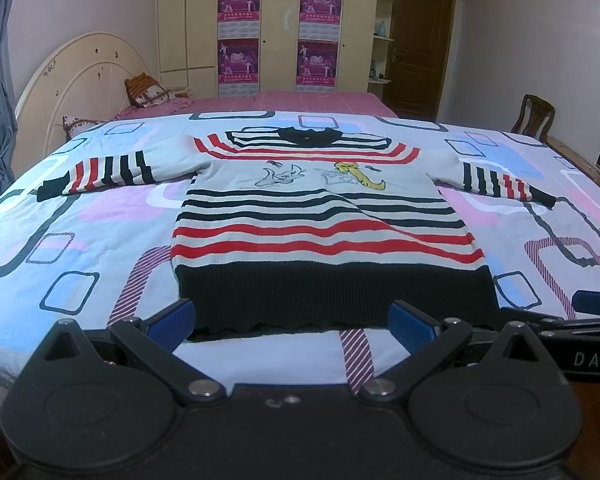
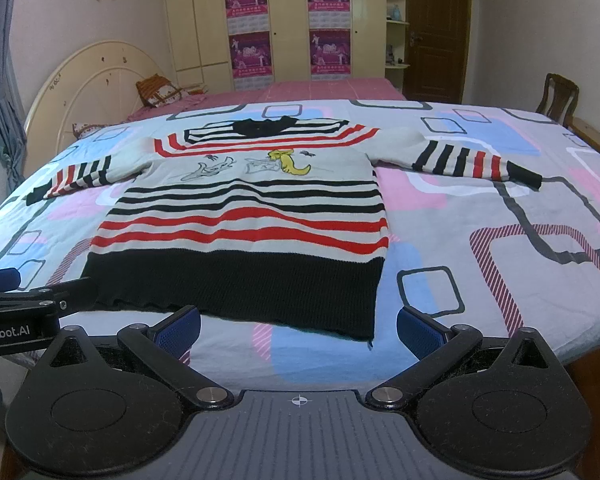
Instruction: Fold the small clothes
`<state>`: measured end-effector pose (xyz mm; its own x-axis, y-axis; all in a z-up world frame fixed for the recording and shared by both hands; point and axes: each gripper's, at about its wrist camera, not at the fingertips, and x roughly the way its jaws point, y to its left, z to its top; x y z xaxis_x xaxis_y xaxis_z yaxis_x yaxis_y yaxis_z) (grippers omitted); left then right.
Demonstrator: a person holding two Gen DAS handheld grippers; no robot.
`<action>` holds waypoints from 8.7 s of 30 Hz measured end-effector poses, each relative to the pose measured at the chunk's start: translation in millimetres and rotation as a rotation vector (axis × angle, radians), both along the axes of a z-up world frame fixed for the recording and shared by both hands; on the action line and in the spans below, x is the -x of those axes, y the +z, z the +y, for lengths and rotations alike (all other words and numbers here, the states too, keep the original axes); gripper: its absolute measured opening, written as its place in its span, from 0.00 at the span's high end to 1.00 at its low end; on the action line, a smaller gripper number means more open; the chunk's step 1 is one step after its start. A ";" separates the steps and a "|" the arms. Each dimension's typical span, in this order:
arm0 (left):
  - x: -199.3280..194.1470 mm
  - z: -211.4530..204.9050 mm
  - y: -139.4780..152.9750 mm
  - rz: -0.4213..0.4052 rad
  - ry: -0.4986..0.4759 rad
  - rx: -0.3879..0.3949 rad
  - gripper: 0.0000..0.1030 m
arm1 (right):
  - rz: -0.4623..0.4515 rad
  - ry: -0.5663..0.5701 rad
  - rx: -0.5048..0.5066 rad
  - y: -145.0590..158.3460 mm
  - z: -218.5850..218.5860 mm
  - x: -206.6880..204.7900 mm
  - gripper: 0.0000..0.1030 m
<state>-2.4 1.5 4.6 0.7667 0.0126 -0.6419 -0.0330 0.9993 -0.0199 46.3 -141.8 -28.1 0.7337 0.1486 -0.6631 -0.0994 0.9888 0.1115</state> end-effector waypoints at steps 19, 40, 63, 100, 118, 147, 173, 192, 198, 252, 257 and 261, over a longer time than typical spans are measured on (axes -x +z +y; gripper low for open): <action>-10.5 -4.7 -1.8 0.007 -0.016 -0.007 0.00 | 0.004 -0.021 -0.004 -2.0 -4.2 -8.1 0.00; -124.0 -12.0 0.6 0.001 -0.123 0.003 0.00 | -0.008 -0.149 -0.005 3.3 -24.4 -109.7 0.00; -237.0 -29.3 -15.5 0.056 -0.205 0.026 0.00 | -0.016 -0.347 -0.044 -1.8 -88.4 -210.9 0.00; -385.7 -48.8 -62.9 0.231 -0.002 0.127 0.01 | -0.045 -0.718 -0.423 -88.4 -352.0 -318.8 0.92; -376.2 103.0 -64.1 0.156 0.059 0.308 0.19 | -0.035 0.192 -0.204 -37.6 -5.1 -332.2 0.93; -464.2 41.4 -102.8 0.188 -0.305 0.419 0.96 | 0.046 -0.169 -0.128 -55.4 -109.2 -292.1 0.66; -454.9 107.8 -108.0 0.141 -0.137 0.288 0.47 | -0.057 -0.132 -0.344 -21.7 -167.0 -341.5 0.39; -447.9 118.5 -119.3 0.091 -0.093 0.331 0.84 | 0.050 -0.043 -0.372 -69.5 -175.0 -452.3 0.87; -432.0 90.6 -78.8 -0.042 -0.114 0.225 0.47 | -0.081 0.014 -0.263 -34.6 -157.1 -415.7 0.63; -416.9 47.4 -112.2 0.057 -0.214 0.099 0.33 | 0.167 0.045 -0.052 -53.0 -78.3 -329.3 1.00; -427.6 59.0 -118.1 0.071 -0.207 0.124 0.28 | 0.171 0.025 -0.044 -50.9 -71.7 -330.0 1.00; -419.5 74.7 -103.7 0.023 -0.173 0.168 0.22 | 0.170 -0.008 -0.050 -44.5 -68.7 -331.2 1.00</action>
<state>417.1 76.1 -99.1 0.7331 -0.2263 -0.6414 0.1358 0.9727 -0.1879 377.5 -210.6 -72.6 0.6132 0.1795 -0.7693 -0.0676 0.9822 0.1754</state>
